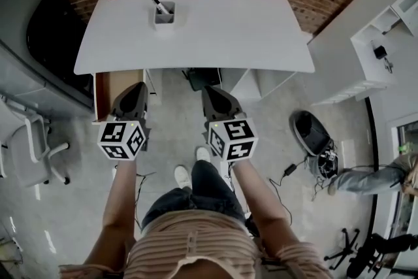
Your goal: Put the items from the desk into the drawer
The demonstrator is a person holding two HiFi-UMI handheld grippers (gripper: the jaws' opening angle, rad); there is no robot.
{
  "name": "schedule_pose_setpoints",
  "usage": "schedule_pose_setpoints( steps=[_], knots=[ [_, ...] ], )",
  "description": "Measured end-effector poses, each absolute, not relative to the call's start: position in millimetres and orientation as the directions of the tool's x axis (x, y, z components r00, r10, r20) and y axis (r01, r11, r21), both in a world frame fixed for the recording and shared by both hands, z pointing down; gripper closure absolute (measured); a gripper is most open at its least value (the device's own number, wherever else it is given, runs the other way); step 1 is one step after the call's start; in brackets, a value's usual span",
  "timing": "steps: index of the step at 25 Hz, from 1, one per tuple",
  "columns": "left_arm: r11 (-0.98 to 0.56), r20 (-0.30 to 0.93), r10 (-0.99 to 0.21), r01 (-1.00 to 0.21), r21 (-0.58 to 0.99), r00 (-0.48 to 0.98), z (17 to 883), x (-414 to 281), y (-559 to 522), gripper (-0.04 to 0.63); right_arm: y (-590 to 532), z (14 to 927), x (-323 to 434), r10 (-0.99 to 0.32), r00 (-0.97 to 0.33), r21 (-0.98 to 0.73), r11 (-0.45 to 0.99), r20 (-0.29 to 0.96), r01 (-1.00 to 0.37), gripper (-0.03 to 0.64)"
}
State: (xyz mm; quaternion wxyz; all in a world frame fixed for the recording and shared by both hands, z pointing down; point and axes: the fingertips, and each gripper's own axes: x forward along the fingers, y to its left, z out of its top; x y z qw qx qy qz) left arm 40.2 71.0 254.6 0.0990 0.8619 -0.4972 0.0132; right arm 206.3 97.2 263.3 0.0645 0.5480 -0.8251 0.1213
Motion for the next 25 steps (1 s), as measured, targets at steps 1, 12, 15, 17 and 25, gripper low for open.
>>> schedule_pose_setpoints(
  steps=[1, 12, 15, 17, 25],
  knots=[
    [-0.485, 0.118, -0.856, -0.86, 0.158, 0.504, 253, 39, 65, 0.586, 93, 263, 206, -0.889, -0.388, -0.125, 0.368, 0.241, -0.921, 0.6],
    [-0.438, 0.157, -0.87, -0.878, 0.193, 0.468, 265, 33, -13, 0.586, 24, 269, 217, -0.892, -0.38, -0.128, 0.359, 0.243, -0.925, 0.6],
    [-0.424, 0.173, -0.873, -0.885, 0.193, 0.456, 270, 36, -43, 0.584, -6, 271, 224, -0.891, -0.382, -0.132, 0.359, 0.247, -0.924, 0.6],
    [-0.41, 0.181, -0.878, -0.891, 0.195, 0.444, 274, 38, -64, 0.584, -27, 274, 228, -0.888, -0.385, -0.131, 0.362, 0.252, -0.923, 0.6],
    [-0.371, 0.234, -0.884, -0.911, 0.179, 0.406, 285, 54, -141, 0.584, -109, 285, 246, -0.866, -0.412, -0.145, 0.386, 0.282, -0.911, 0.6]
  ],
)
